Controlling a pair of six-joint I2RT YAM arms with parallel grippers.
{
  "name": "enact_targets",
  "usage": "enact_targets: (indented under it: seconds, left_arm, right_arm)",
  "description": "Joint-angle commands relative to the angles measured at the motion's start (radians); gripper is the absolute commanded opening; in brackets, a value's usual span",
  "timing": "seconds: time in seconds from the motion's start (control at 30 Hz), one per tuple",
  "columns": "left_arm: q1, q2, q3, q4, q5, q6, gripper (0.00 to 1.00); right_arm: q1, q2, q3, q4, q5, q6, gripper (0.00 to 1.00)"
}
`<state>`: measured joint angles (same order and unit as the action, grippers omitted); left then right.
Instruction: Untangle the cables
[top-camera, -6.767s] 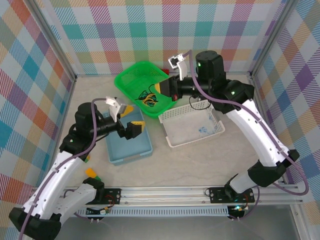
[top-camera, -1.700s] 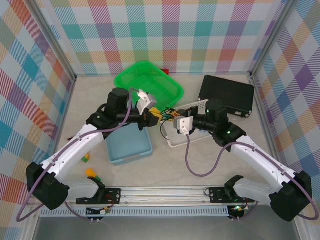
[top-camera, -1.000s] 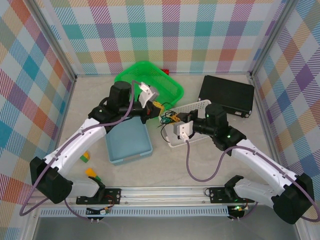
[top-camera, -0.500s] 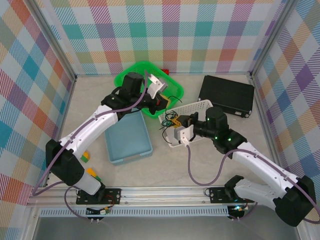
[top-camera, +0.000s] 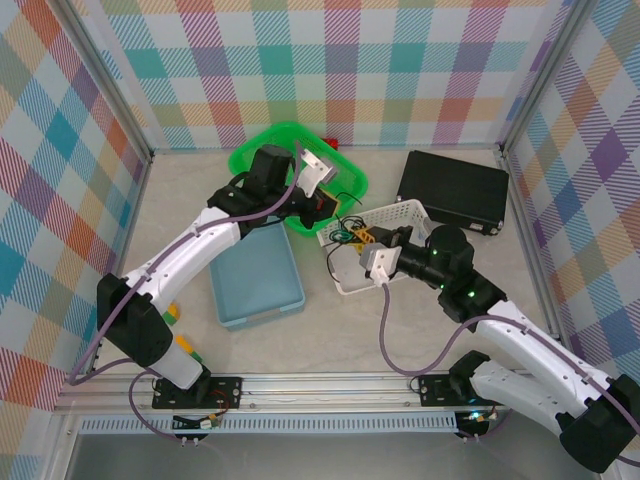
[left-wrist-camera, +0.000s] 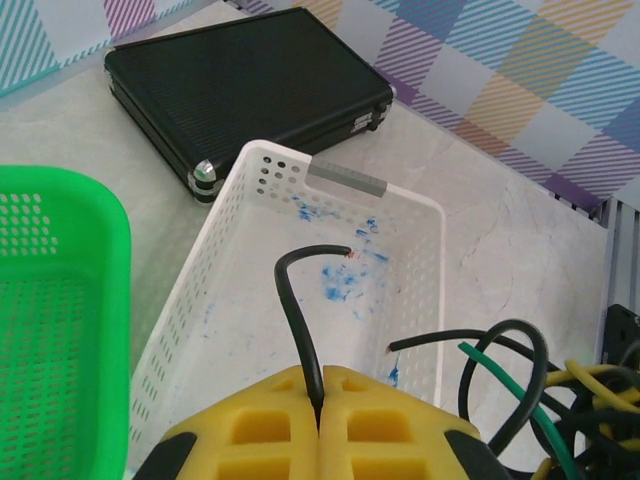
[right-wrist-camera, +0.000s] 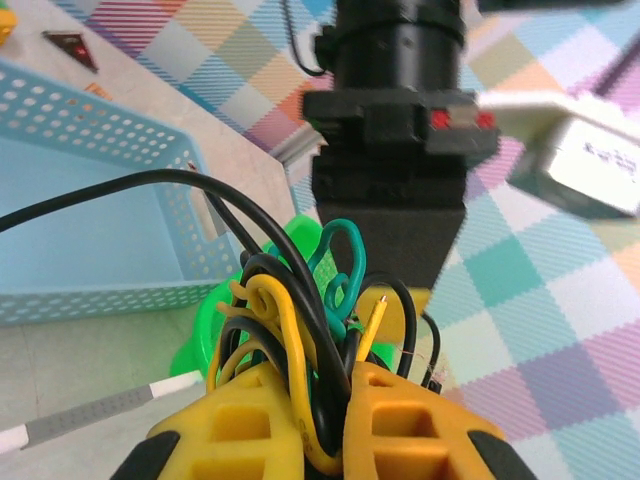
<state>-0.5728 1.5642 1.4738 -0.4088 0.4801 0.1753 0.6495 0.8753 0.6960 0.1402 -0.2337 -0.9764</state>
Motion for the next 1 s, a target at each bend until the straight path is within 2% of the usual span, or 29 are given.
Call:
enact_targets:
  seconds: [0.0, 0.2, 0.53, 0.63, 0.8, 0.9, 0.97]
  left_arm:
    - [0.047, -0.018, -0.05, 0.05, -0.117, 0.01, 0.0]
    - [0.048, -0.066, -0.133, 0.014, -0.061, 0.026, 0.0]
    - [0.048, -0.117, -0.23, 0.027, 0.049, -0.024, 0.0]
    - [0.047, -0.139, -0.258, 0.043, 0.083, -0.048, 0.0]
    - [0.066, -0.2, -0.268, 0.033, 0.05, -0.088, 0.0]
    - [0.126, -0.249, -0.261, 0.011, 0.071, -0.127, 0.31]
    - [0.164, -0.28, -0.241, -0.036, 0.105, -0.108, 0.45]
  right_arm:
    - [0.011, -0.013, 0.071, 0.093, 0.054, 0.272, 0.0]
    - [-0.028, 0.033, 0.177, 0.103, 0.127, 0.588, 0.0]
    - [-0.063, 0.134, 0.401, -0.056, 0.38, 0.987, 0.0]
    - [-0.068, 0.157, 0.45, -0.11, 0.407, 1.065, 0.0]
    - [-0.081, 0.163, 0.455, -0.148, 0.348, 1.057, 0.0]
    - [-0.113, 0.165, 0.452, -0.21, 0.295, 1.058, 0.0]
    - [-0.135, 0.162, 0.439, -0.231, 0.258, 1.057, 0.0]
